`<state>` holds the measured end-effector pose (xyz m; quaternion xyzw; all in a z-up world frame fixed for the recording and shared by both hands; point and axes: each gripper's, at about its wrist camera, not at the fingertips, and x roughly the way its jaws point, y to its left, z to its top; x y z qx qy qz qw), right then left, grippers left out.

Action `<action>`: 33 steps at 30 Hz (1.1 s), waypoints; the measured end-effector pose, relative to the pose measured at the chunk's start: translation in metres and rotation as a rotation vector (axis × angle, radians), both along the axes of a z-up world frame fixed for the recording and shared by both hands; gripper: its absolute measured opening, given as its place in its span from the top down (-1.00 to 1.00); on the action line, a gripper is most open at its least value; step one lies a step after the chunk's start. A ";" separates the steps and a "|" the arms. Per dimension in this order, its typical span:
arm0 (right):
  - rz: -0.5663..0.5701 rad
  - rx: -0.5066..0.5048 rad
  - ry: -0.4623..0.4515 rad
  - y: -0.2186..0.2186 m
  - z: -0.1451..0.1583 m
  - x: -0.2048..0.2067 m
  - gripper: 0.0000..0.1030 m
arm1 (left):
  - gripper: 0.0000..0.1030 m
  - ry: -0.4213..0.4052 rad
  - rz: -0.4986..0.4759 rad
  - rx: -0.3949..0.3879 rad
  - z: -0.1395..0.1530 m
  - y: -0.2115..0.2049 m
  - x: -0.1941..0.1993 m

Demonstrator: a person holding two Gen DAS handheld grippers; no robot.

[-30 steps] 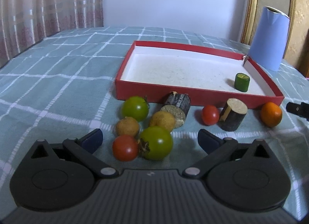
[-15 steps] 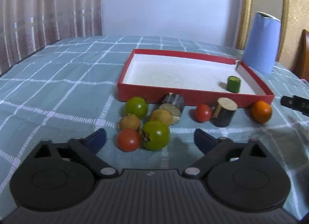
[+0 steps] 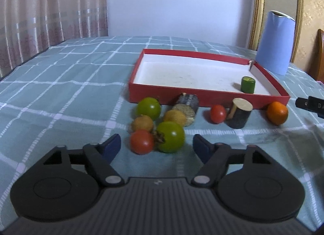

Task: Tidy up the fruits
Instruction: 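Move the left gripper toward the red cherry tomato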

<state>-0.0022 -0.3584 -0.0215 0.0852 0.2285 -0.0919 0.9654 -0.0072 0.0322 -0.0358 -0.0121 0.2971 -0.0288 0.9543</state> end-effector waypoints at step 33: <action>0.000 0.018 0.005 -0.002 -0.001 0.000 -0.68 | -0.38 0.005 -0.090 0.012 0.000 0.027 -0.015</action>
